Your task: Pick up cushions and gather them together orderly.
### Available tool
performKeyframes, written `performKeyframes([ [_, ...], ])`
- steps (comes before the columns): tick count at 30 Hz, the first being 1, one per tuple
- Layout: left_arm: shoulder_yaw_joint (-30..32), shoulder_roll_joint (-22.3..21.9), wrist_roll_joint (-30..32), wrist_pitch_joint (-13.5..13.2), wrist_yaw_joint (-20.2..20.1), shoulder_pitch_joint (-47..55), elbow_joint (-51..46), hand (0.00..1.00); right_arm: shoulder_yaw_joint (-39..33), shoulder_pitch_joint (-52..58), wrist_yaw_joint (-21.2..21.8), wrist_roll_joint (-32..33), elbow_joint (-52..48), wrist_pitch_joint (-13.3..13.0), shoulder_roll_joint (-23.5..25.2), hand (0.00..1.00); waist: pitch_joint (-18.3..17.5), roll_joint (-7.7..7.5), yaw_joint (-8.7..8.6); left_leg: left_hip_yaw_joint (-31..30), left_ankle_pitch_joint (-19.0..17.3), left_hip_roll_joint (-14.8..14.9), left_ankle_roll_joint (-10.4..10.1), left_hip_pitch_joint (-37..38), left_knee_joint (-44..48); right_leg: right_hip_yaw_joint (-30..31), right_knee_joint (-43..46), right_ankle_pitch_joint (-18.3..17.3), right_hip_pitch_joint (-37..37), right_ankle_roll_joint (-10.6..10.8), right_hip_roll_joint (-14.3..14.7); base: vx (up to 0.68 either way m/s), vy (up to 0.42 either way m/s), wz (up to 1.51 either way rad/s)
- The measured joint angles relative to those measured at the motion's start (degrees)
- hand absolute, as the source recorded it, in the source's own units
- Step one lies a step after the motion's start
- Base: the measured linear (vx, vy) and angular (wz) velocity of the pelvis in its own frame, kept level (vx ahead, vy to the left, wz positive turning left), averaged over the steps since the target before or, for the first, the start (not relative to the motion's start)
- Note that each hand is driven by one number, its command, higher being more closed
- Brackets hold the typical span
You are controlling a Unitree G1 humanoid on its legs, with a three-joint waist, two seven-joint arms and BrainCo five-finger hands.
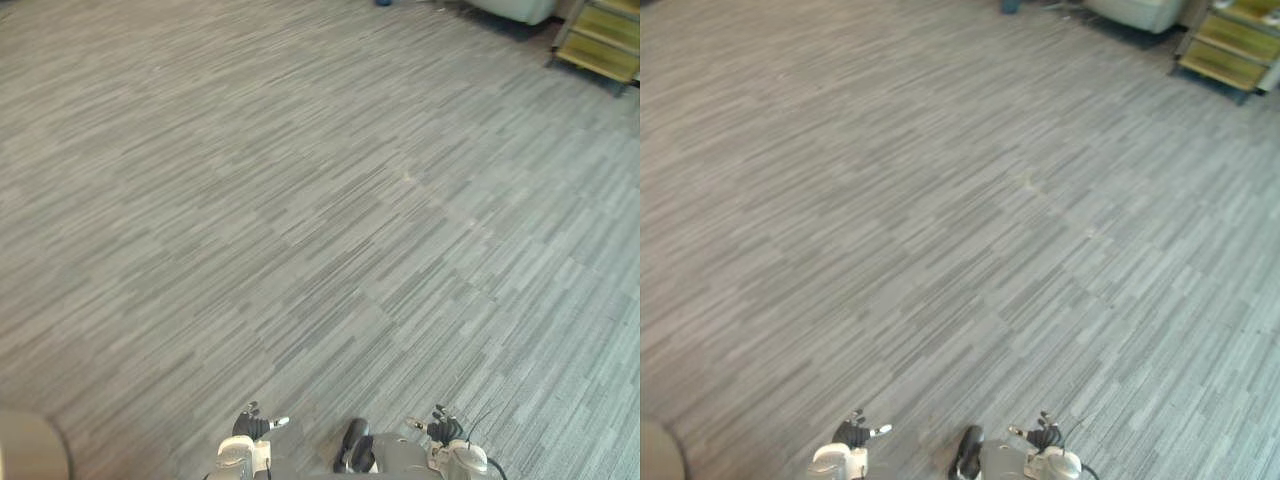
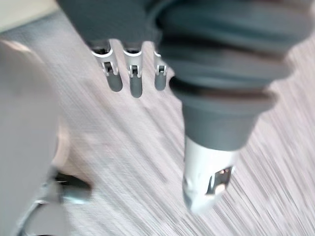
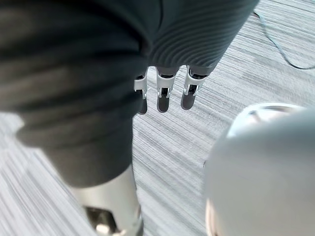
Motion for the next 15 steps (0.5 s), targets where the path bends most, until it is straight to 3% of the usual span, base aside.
performKeyframes([
  [2, -0.1, 0.4, 0.0, 0.0, 0.2, 0.0, -1.4, 0.00, 0.0, 0.2, -0.3, 0.6, 0.7, 0.0, 0.0, 0.00, 0.4, -1.32, 0.70, -0.7, -3.2, -0.9, -0.1, -4.6, -2.2, 3.0, -1.8, 0.2, 3.1, 0.9, -0.1, 0.38, 0.021, -1.10],
  [5, -0.7, 0.9, 0.0, -0.1, 0.2, 0.2, -2.8, 0.00, -2.0, 0.6, -0.9, 2.3, 1.2, 0.0, 1.0, 0.00, 0.4, -1.49, 1.01, -1.1, -4.7, -3.9, -0.3, -10.1, -24.7, 7.8, -5.5, -0.5, 8.0, 4.0, -1.3, 0.41, 0.096, -0.78],
  [6, -0.7, 0.6, 0.0, -0.1, 0.3, 0.2, -3.0, 0.00, -2.4, 1.2, -1.0, 2.3, 1.0, 0.0, 1.0, 0.00, 0.3, -1.53, 1.03, -3.4, -2.7, -6.7, -1.0, -10.4, -36.0, 9.4, -6.4, -1.4, 9.7, 5.4, -2.3, 0.49, 0.169, -0.64],
  [7, -0.8, 0.5, 0.1, -0.1, 0.5, 0.4, -3.1, 0.00, -2.3, 1.3, -1.1, 2.3, 0.9, 0.0, 0.7, 0.00, 0.0, -1.07, 1.38, -7.8, 1.9, -9.3, -2.7, -10.6, -46.4, 11.7, -7.5, -2.2, 11.4, 6.9, -2.8, 0.50, 0.200, -0.73],
  [8, -0.8, 0.5, 0.1, -0.1, 0.6, 0.5, -3.0, 0.00, -2.2, 1.1, -1.1, 2.3, 0.9, 0.0, 0.3, 0.00, -0.2, -0.94, 1.82, -9.2, 5.6, -10.1, -3.6, -10.5, -47.9, 12.8, -8.1, -2.6, 12.0, 7.4, -3.0, 0.57, 0.253, -0.95],
  [9, -1.1, 0.5, 0.0, -0.1, 0.7, 1.0, -3.1, 0.00, -1.5, 1.0, -1.2, 2.3, 0.9, 0.0, 0.8, 0.00, -1.2, -1.46, 2.45, -10.4, 10.0, -11.5, -0.5, -9.7, -48.1, 15.7, -8.5, -3.2, 12.8, 8.8, -3.8, 0.84, 0.326, -0.86],
  [10, -2.9, 1.7, 0.1, 0.1, 0.6, 0.0, -2.9, 0.00, -1.8, 0.6, -1.0, 2.1, 0.8, 0.0, 2.0, 0.00, -1.9, -3.49, 1.76, -6.6, 5.7, -12.6, 2.6, -9.7, -43.6, 19.4, -4.6, -2.9, 11.9, 10.6, -6.9, 0.93, 0.362, -1.10],
  [11, -2.9, 1.8, 0.1, 0.1, 0.6, 0.2, -2.6, 0.00, -1.8, 0.6, -0.9, 2.0, 0.6, 0.0, 2.1, 0.00, -2.2, -3.90, 2.46, -3.7, 3.3, -12.5, 3.7, -7.1, -42.6, 23.1, 3.3, -2.3, 9.9, 11.6, -7.6, 0.85, 0.330, -1.06],
  [12, -3.1, 1.9, 0.1, 0.1, 0.6, 0.4, -2.1, 0.00, -1.8, 0.6, -0.8, 1.8, 0.6, 0.0, 2.1, 0.00, -2.1, -3.83, 2.62, -1.9, 2.2, -12.5, 4.9, -3.1, -43.6, 25.5, 13.6, -0.4, 6.7, 15.0, -8.2, 0.46, 0.209, -0.91],
  [13, -3.5, 2.0, 0.1, 0.1, 0.6, 0.4, -1.7, 0.00, -1.7, 0.6, -0.7, 1.8, 0.6, 0.0, 2.2, 0.00, -2.1, -3.76, 2.17, -2.0, 1.9, -12.6, 5.1, -1.3, -44.1, 25.9, 18.3, 1.0, 5.1, 17.5, -8.3, 0.50, 0.190, -0.53],
  [14, -4.7, 2.2, 0.1, 0.2, 0.6, 0.4, -0.9, 0.00, -1.8, 0.8, -0.6, 1.7, 0.6, 0.0, 2.3, 0.00, -2.0, -3.40, 1.65, -2.1, 1.3, -12.6, 6.0, 2.2, -45.3, 25.7, 25.6, 1.6, 3.0, 18.7, -8.4, 0.32, 0.109, -0.20],
  [15, -5.4, 2.2, 0.1, 0.2, 0.5, 0.4, -0.5, 0.00, -1.7, 1.3, -0.6, 1.7, 0.6, 0.0, 2.2, 0.00, -2.0, -3.38, 1.25, -2.1, 1.2, -12.6, 6.1, 5.0, -46.9, 24.5, 29.3, 1.1, 1.7, 17.8, -8.8, 0.45, 0.099, -0.33],
])
